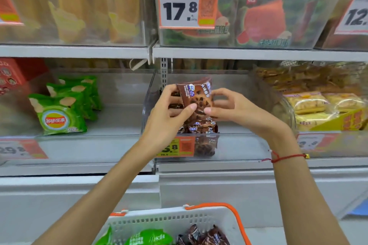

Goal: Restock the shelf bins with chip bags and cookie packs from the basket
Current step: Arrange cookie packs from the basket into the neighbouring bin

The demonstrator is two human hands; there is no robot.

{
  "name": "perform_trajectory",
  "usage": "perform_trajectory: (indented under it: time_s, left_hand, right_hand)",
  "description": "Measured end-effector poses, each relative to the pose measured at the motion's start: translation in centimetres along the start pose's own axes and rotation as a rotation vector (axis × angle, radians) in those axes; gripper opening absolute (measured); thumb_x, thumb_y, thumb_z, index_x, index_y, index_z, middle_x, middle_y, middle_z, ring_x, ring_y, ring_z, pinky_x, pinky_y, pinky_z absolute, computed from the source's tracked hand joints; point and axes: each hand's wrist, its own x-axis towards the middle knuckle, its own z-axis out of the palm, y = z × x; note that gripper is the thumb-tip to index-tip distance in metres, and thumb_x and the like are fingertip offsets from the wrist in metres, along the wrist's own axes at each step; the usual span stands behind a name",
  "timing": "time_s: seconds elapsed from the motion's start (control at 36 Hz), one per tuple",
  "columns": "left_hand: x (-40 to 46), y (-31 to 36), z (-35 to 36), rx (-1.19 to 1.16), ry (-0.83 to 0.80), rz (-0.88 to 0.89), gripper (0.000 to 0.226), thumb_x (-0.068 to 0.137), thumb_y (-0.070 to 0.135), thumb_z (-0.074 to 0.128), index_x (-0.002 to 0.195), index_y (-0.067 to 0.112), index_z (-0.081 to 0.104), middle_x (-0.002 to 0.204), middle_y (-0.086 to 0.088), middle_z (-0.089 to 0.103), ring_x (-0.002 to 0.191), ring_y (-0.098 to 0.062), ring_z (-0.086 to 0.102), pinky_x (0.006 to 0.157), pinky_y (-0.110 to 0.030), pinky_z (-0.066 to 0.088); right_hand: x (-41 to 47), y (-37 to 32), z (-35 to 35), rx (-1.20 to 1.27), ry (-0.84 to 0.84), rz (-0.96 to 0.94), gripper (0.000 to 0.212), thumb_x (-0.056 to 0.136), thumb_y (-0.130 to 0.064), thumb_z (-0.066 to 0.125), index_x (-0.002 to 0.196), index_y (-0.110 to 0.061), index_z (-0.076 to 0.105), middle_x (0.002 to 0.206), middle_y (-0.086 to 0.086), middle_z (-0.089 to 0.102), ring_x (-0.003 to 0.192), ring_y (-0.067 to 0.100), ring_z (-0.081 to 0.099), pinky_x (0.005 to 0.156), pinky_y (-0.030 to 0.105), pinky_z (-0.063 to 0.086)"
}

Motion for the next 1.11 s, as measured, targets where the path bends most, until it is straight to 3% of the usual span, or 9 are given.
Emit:
perform_trajectory:
  time_s: [0.11, 0.28, 0.39, 0.5, 0.67, 0.78, 0.89, 0.94, 1.11]
  left_hand:
    - [1.9, -0.2, 0.8, 0.128, -0.029, -0.063, 0.024, 0.091, 0.027, 0.064, 0.11, 0.026, 0.049, 0.105, 0.008, 0.065, 0.087, -0.004, 0.067, 0.085, -0.035, 0.055]
    - [4.3, -0.5, -0.2, 0.425, -0.225, -0.063, 0.043, 0.089, 0.04, 0.063, 0.129, 0.031, 0.049, 0.116, 0.016, 0.06, 0.109, -0.005, 0.056, 0.099, -0.036, 0.045]
    - [4.9, -0.7, -0.3, 0.57, -0.43, -0.031, 0.031, 0.094, 0.037, 0.055, 0.125, 0.032, 0.058, 0.115, 0.011, 0.066, 0.103, -0.004, 0.059, 0.094, -0.031, 0.048]
    - [5.3, -1.4, -0.1, 0.693, -0.571, -0.022, 0.021, 0.092, 0.033, 0.061, 0.112, 0.032, 0.068, 0.106, 0.011, 0.07, 0.095, -0.001, 0.062, 0.091, -0.033, 0.051]
    - [5.9, -1.7, -0.4, 0.595, -0.692, -0.114, 0.02, 0.087, 0.021, 0.069, 0.105, 0.015, 0.074, 0.097, 0.003, 0.072, 0.088, -0.005, 0.066, 0.091, -0.028, 0.053]
    - [6.4, -0.9, -0.4, 0.615, -0.801, -0.189, 0.022, 0.091, 0.025, 0.063, 0.109, 0.015, 0.072, 0.1, 0.01, 0.069, 0.093, -0.005, 0.063, 0.088, -0.022, 0.052]
    - [7.1, -0.6, -0.1, 0.643, -0.859, -0.254, 0.02, 0.092, 0.021, 0.063, 0.109, 0.017, 0.072, 0.09, 0.024, 0.063, 0.086, 0.001, 0.059, 0.075, -0.02, 0.054]
    - [7.3, -0.9, 0.0, 0.661, -0.86, -0.261, 0.019, 0.089, 0.018, 0.066, 0.106, 0.017, 0.074, 0.086, 0.023, 0.064, 0.085, -0.001, 0.06, 0.083, -0.027, 0.056]
    - [7.5, -1.5, 0.1, 0.654, -0.871, -0.286, 0.016, 0.085, 0.027, 0.071, 0.099, 0.022, 0.076, 0.084, 0.024, 0.067, 0.104, -0.022, 0.063, 0.097, -0.045, 0.05]
  right_hand:
    - [0.5, 1.6, -0.5, -0.007, 0.155, -0.056, 0.022, 0.086, -0.016, 0.068, 0.104, -0.02, 0.057, 0.097, 0.011, 0.072, 0.088, 0.018, 0.071, 0.089, 0.034, 0.054]
    - [0.6, 2.8, -1.6, -0.275, 0.142, -0.047, 0.022, 0.085, -0.016, 0.071, 0.106, -0.021, 0.069, 0.099, -0.003, 0.072, 0.092, 0.01, 0.068, 0.087, 0.03, 0.054]
    - [1.0, 3.2, -1.0, -0.398, 0.062, 0.026, 0.022, 0.086, -0.017, 0.069, 0.105, -0.03, 0.07, 0.104, -0.004, 0.071, 0.099, 0.015, 0.065, 0.094, 0.04, 0.05]
    - [1.2, 2.9, 0.0, -0.485, 0.02, 0.103, 0.025, 0.087, -0.021, 0.066, 0.11, -0.032, 0.071, 0.102, -0.004, 0.07, 0.094, 0.013, 0.062, 0.086, 0.031, 0.049]
    - [1.1, 2.5, 0.4, -0.469, -0.034, 0.224, 0.028, 0.093, -0.047, 0.053, 0.096, -0.031, 0.076, 0.106, -0.003, 0.07, 0.099, 0.016, 0.063, 0.093, 0.036, 0.049]
    - [2.6, 1.8, -1.1, -0.549, 0.05, 0.34, 0.032, 0.096, -0.038, 0.052, 0.094, -0.014, 0.074, 0.097, 0.003, 0.072, 0.08, 0.016, 0.065, 0.069, 0.026, 0.051]
    - [4.0, 0.9, -1.7, -0.759, -0.16, 0.577, 0.028, 0.094, -0.035, 0.058, 0.097, -0.01, 0.07, 0.095, 0.001, 0.073, 0.074, 0.01, 0.064, 0.066, 0.023, 0.05]
    - [4.4, 0.3, -1.4, -0.788, -0.23, 0.663, 0.032, 0.095, -0.037, 0.055, 0.101, -0.01, 0.069, 0.1, 0.001, 0.072, 0.078, 0.012, 0.064, 0.069, 0.022, 0.049]
    - [4.7, -0.7, -0.5, -0.841, -0.34, 0.778, 0.029, 0.099, -0.03, 0.05, 0.107, -0.01, 0.07, 0.096, 0.002, 0.07, 0.066, 0.007, 0.06, 0.047, 0.013, 0.043]
